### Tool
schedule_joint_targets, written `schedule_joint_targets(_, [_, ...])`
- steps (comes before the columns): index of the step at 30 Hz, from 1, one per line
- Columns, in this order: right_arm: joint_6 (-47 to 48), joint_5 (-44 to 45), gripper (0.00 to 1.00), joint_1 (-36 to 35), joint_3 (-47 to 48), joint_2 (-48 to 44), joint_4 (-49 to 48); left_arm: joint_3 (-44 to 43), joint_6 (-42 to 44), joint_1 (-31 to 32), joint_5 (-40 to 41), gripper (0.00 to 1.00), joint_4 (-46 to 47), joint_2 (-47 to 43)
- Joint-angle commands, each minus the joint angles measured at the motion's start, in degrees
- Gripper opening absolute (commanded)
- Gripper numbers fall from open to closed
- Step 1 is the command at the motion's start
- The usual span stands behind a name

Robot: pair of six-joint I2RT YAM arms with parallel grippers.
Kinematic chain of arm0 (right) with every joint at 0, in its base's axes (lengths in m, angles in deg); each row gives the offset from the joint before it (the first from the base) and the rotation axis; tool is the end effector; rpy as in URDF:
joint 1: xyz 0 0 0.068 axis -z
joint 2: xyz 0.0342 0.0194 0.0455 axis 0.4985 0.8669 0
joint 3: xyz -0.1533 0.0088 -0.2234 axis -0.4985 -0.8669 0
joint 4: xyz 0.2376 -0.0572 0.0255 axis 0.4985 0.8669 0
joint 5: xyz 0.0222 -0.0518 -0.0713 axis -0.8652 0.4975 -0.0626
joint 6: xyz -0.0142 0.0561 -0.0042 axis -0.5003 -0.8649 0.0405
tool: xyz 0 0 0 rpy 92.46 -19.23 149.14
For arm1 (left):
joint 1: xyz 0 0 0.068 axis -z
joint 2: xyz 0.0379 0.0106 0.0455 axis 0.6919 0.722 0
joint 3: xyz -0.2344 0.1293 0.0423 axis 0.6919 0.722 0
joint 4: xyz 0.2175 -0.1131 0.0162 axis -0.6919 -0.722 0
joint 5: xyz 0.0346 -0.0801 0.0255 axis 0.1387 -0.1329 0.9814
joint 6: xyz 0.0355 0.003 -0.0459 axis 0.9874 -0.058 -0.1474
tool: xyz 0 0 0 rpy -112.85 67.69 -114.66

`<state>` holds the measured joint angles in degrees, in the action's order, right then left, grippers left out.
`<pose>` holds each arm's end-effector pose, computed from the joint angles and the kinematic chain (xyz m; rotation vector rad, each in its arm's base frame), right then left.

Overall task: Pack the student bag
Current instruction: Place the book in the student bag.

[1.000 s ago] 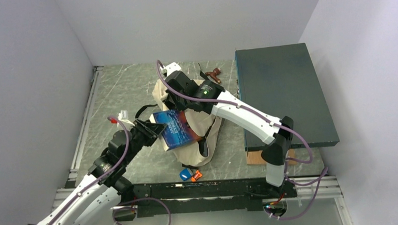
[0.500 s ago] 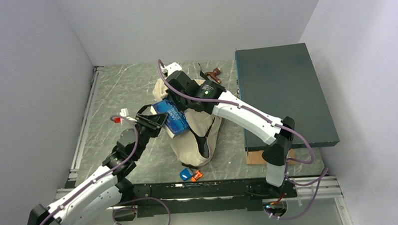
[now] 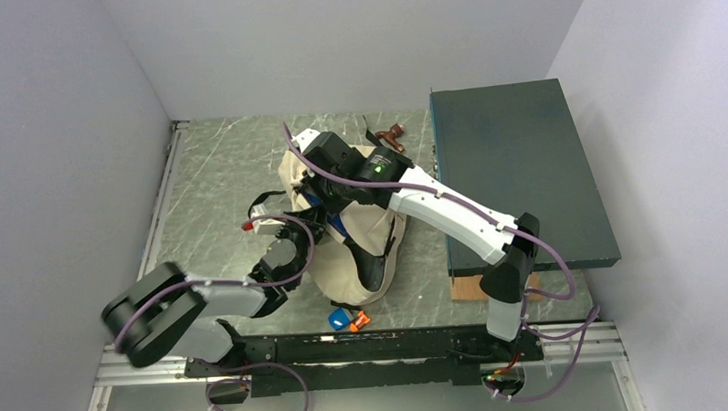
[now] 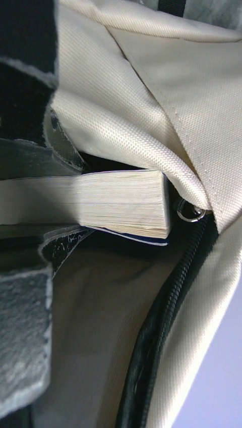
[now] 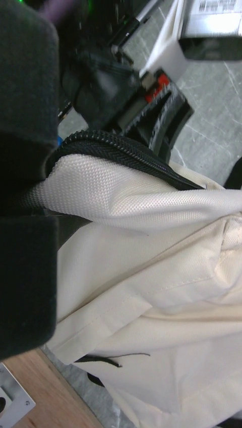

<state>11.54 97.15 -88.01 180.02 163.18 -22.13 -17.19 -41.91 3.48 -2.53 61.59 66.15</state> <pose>0.2073 0.3205 0.3747 -0.8880 2.2478 0.3711 0.1732 -0.1502 0.2032 -0.8399 1.4308 -1.0967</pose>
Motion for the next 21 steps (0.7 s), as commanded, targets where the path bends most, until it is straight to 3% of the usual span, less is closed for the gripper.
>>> schedule_joint_targets(1, [-0.65, -5.43, 0.0, -0.58, 0.94, -5.46, -3.58, -5.59, 1.18, 0.95, 9.97, 0.0, 28.03, 9.31])
schedule_joint_targets(5, [-1.09, -5.84, 0.0, -0.6, -0.53, -6.69, -4.74, -9.09, 1.68, 2.38, 11.23, 0.0, 27.19, 14.16])
schedule_joint_targets(8, [-1.15, -5.51, 0.0, -0.59, -1.64, -7.3, -5.24, -9.68, -2.26, 3.34, 12.15, 0.02, 21.1, 14.72])
schedule_joint_targets(11, [-0.96, -4.55, 0.0, -0.53, -3.42, -7.82, -5.77, -8.56, -5.15, 3.4, 8.56, 0.21, 20.52, 15.62])
schedule_joint_targets(16, [-0.45, -3.14, 0.03, -0.16, -7.19, -9.61, -7.03, -4.84, -6.97, 4.98, -0.59, 0.78, 15.47, 12.61])
schedule_joint_targets(18, [-0.64, -3.67, 0.04, 0.37, -8.71, -10.69, -8.17, -2.35, -6.83, 5.36, -3.29, 0.94, 12.68, 9.62])
schedule_joint_targets(19, [-0.78, -4.24, 0.04, 0.54, -9.46, -11.09, -8.68, -0.51, -7.3, 5.38, -3.76, 0.99, 12.3, 7.86])
schedule_joint_targets(21, [-1.28, -5.26, 0.07, 0.98, -10.66, -11.92, -9.73, 4.16, -8.03, 5.38, -3.88, 1.0, 12.1, 3.68])
